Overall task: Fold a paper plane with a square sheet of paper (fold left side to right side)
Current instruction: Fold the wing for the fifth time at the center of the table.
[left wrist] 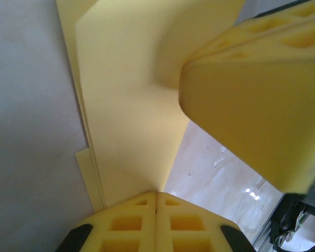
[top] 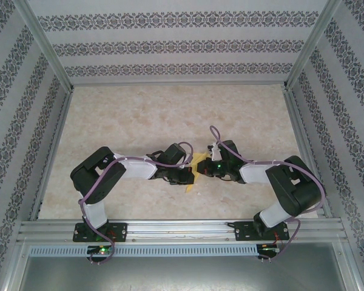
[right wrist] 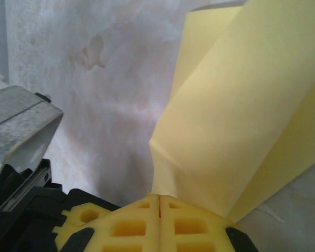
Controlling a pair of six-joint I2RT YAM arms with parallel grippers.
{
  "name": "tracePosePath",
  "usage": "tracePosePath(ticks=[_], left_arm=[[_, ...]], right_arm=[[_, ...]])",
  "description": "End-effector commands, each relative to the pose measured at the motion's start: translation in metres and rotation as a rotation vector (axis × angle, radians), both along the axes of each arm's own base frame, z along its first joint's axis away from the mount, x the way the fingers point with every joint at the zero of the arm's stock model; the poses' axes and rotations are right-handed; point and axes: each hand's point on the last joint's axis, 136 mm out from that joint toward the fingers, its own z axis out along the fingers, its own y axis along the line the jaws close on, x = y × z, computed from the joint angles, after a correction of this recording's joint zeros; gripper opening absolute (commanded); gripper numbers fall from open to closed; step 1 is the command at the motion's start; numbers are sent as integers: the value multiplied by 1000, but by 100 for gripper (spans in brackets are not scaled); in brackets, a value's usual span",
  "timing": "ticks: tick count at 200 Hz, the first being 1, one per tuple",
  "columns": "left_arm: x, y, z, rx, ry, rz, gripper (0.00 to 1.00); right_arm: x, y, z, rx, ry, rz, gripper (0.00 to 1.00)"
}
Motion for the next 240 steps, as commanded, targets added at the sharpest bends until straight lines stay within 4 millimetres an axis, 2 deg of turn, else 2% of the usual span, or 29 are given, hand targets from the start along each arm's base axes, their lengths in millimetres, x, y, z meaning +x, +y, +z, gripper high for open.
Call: tracePosePath(ticks=[1, 39, 135, 240], left_arm=[[-32, 47, -48, 244, 113, 9, 4], [-33, 49, -49, 251, 114, 10, 4], [-36, 61, -54, 308, 113, 6, 4], [-37, 62, -56, 313, 117, 5, 4]], right_arm=[[11, 6, 5, 0, -41, 3, 0], [14, 6, -2, -24, -38, 10, 0], [16, -7, -26, -134, -8, 1, 0], [36, -20, -19, -119, -23, -28, 0]])
